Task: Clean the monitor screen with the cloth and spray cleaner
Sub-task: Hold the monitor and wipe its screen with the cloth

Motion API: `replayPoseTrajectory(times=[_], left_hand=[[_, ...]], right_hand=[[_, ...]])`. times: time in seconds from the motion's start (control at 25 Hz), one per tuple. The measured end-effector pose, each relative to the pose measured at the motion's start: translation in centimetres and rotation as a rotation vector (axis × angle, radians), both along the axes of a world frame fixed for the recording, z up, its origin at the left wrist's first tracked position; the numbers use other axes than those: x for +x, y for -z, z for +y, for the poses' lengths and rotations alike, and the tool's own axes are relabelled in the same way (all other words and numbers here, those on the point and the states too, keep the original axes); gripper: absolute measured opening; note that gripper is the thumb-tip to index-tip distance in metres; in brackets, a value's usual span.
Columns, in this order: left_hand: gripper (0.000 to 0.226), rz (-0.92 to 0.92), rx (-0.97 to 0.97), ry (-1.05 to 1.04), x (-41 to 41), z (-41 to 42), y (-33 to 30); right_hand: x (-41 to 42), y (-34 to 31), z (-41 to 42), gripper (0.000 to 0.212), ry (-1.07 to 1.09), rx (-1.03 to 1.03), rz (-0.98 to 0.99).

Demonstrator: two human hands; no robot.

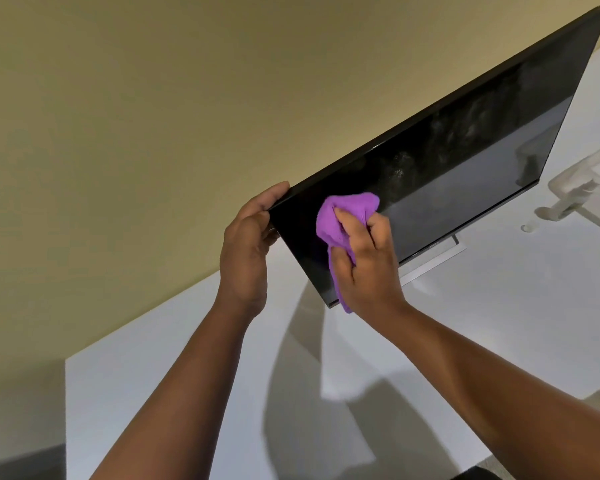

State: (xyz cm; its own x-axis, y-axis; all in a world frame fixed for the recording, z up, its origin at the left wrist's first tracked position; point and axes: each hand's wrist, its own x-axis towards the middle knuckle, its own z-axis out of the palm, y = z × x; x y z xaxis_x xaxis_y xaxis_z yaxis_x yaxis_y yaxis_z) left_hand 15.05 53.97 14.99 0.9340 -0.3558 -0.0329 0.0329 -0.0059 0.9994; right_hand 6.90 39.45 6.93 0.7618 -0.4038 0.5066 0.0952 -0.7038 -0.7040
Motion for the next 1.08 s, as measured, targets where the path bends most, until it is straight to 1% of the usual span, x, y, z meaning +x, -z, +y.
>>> replayPoseTrajectory(times=[0.04,0.12,0.16,0.24,0.32,0.4,0.48,0.56,0.6,0.68,0.76,0.8,0.88,0.96,1.0,1.08], left_hand=[[0.047,-0.001,-0.001,-0.003,0.0,-0.1,0.0],[0.046,-0.007,-0.03,0.002,-0.1,0.0,0.1],[0.046,-0.016,-0.04,0.008,-0.2,0.1,0.1],[0.047,-0.039,-0.031,0.027,-0.3,0.3,0.1],[0.049,-0.051,-0.011,0.04,-0.3,0.5,0.2],[0.049,-0.056,0.004,0.039,-0.3,0.3,0.1],[0.05,-0.07,0.026,0.041,-0.4,0.2,0.1],[0.052,-0.087,0.041,0.037,-0.6,0.2,0.1],[0.053,-0.118,0.059,0.033,-0.7,0.3,0.1],[0.058,-0.257,0.17,0.055,-0.9,0.6,-0.2],[0.063,-0.428,0.31,0.109,-1.0,1.1,-0.4],[0.065,-0.499,0.375,0.137,-0.9,1.4,-0.5],[0.064,-0.625,0.498,0.185,-0.8,1.7,-0.9],[0.067,-0.733,0.568,0.226,-0.6,1.7,-1.4],[0.069,-0.773,0.582,0.247,-0.6,1.6,-1.6],[0.074,-0.82,0.611,0.271,-0.7,1.2,-2.1]], right_hand=[[0.8,-0.7,0.4,0.047,-0.004,0.001,-0.043],[2.0,-1.7,1.9,0.045,-0.078,-0.08,-0.129],[2.1,-1.6,2.5,0.044,-0.124,-0.129,-0.146],[1.2,-0.2,3.2,0.042,-0.162,-0.183,-0.108],[-0.3,1.4,2.5,0.043,-0.122,-0.127,-0.027],[-0.8,1.8,1.3,0.045,-0.043,-0.018,0.004],[0.2,0.9,0.8,0.046,0.02,0.038,-0.049],[1.5,-0.5,1.7,0.046,-0.003,0.016,-0.142],[1.8,-0.9,2.4,0.045,-0.034,-0.018,-0.173],[1.2,-0.7,3.5,0.04,-0.053,-0.138,-0.178],[-0.3,0.5,3.4,0.038,0.012,-0.248,-0.112],[-0.9,0.9,3.0,0.039,0.057,-0.269,-0.068],[-1.3,1.0,2.0,0.04,0.148,-0.25,-0.024],[-0.2,0.2,1.6,0.039,0.187,-0.195,-0.077],[0.5,-0.3,1.8,0.039,0.165,-0.175,-0.137],[1.8,-0.9,2.9,0.034,0.053,-0.157,-0.253]])
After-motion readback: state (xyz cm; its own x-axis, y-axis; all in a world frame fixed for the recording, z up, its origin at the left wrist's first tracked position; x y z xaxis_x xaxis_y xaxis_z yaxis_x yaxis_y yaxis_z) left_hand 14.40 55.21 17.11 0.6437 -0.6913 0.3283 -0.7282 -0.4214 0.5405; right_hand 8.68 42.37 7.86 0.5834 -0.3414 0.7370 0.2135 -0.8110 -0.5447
